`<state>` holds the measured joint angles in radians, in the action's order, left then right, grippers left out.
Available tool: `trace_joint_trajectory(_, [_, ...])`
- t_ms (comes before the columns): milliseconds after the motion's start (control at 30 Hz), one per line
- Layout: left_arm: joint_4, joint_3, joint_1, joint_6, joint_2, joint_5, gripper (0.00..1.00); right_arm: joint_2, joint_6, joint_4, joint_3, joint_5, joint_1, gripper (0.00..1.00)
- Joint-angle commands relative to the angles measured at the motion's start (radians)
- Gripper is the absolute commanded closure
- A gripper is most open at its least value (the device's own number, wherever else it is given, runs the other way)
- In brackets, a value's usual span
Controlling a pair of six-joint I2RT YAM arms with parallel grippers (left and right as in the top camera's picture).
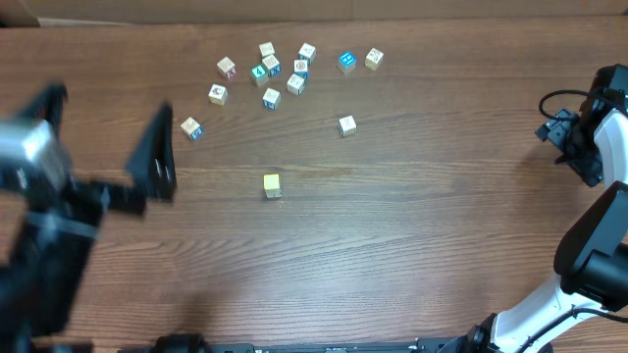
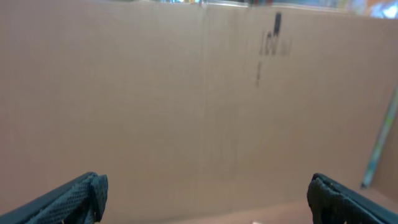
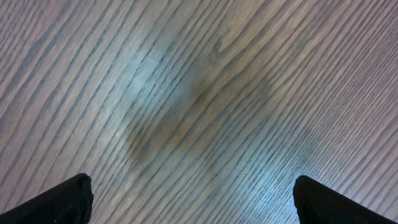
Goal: Form a tower
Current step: 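Reach the left gripper to the acorn-picture block in the cluster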
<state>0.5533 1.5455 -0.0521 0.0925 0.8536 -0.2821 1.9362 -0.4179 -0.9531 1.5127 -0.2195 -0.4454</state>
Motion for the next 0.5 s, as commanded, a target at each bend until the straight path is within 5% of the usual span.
trace_joint_trajectory(0, [0.117, 0.304, 0.000, -0.075, 0.237, -0.025, 0.00, -0.027, 0.004, 0.005, 0.019, -0.003, -0.004, 0.00])
trace_joint_trajectory(233, [0.252, 0.778, 0.000, -0.073, 0.644, -0.026, 0.00, -0.027, 0.003, 0.005, 0.019, -0.003, -0.004, 0.00])
trace_joint_trajectory(467, [0.263, 0.910, 0.002, -0.014, 0.918, -0.043, 0.00, -0.027, 0.003, 0.005, 0.019, -0.003, -0.004, 0.00])
